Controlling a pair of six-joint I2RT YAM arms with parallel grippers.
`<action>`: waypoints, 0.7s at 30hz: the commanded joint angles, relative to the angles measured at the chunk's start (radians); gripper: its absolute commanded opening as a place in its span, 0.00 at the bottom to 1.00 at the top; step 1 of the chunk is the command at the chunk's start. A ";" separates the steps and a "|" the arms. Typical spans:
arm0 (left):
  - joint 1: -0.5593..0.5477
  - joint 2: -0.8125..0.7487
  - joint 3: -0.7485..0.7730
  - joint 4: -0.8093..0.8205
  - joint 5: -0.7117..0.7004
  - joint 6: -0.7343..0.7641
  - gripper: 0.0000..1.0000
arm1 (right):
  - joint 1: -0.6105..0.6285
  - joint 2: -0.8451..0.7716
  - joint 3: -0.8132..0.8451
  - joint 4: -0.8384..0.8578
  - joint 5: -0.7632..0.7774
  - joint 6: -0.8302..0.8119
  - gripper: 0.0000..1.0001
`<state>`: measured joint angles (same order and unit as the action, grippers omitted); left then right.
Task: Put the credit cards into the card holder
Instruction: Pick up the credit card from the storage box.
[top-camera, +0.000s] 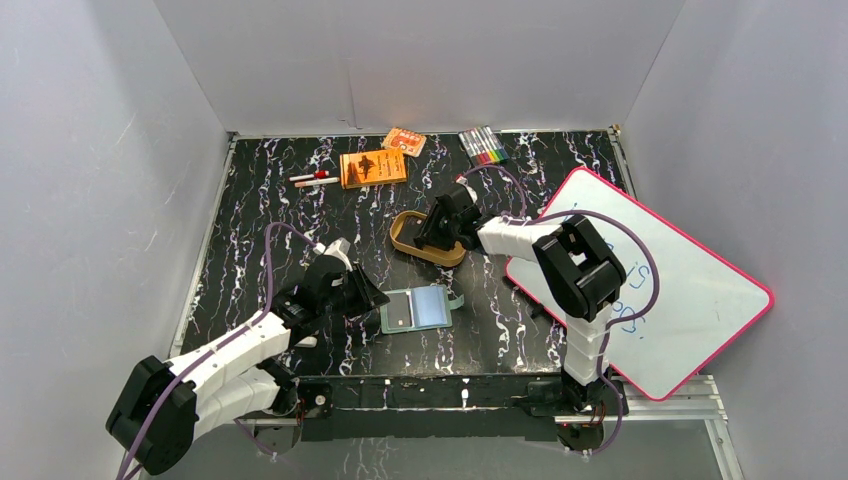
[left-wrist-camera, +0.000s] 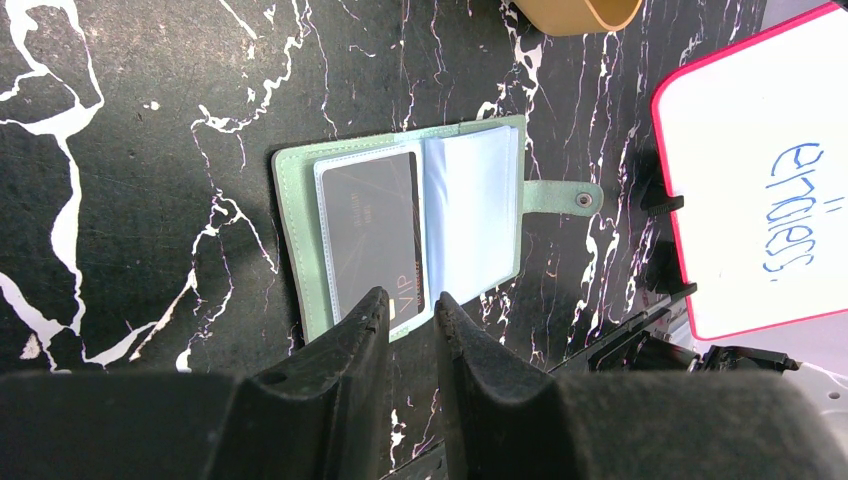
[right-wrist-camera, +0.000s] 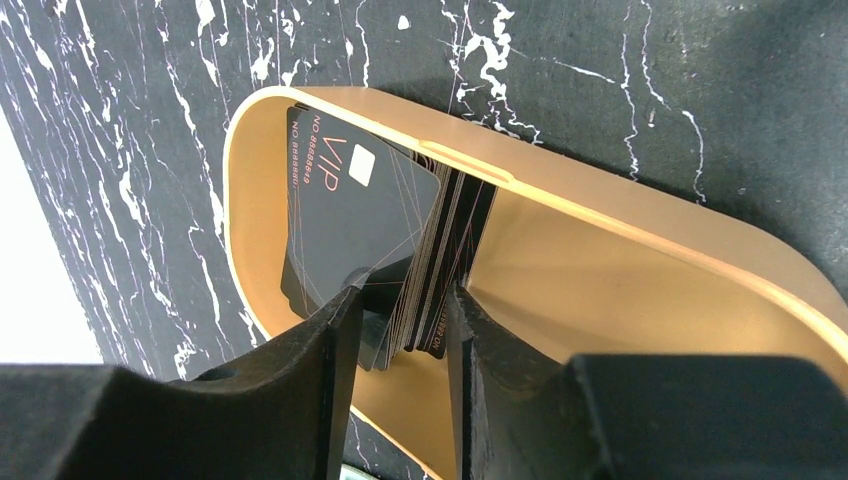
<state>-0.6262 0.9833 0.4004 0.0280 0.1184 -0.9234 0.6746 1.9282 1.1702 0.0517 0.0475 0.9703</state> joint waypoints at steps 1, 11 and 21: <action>-0.004 -0.014 -0.002 -0.013 -0.006 0.010 0.22 | -0.001 -0.037 -0.013 0.020 0.032 0.007 0.41; -0.003 -0.017 -0.007 -0.011 -0.002 0.004 0.22 | 0.000 -0.063 -0.027 0.044 0.023 0.002 0.28; -0.003 -0.018 -0.007 -0.010 -0.002 0.003 0.22 | 0.000 -0.099 -0.047 0.053 0.022 0.002 0.17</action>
<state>-0.6262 0.9833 0.4004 0.0280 0.1188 -0.9245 0.6746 1.8980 1.1473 0.0788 0.0505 0.9733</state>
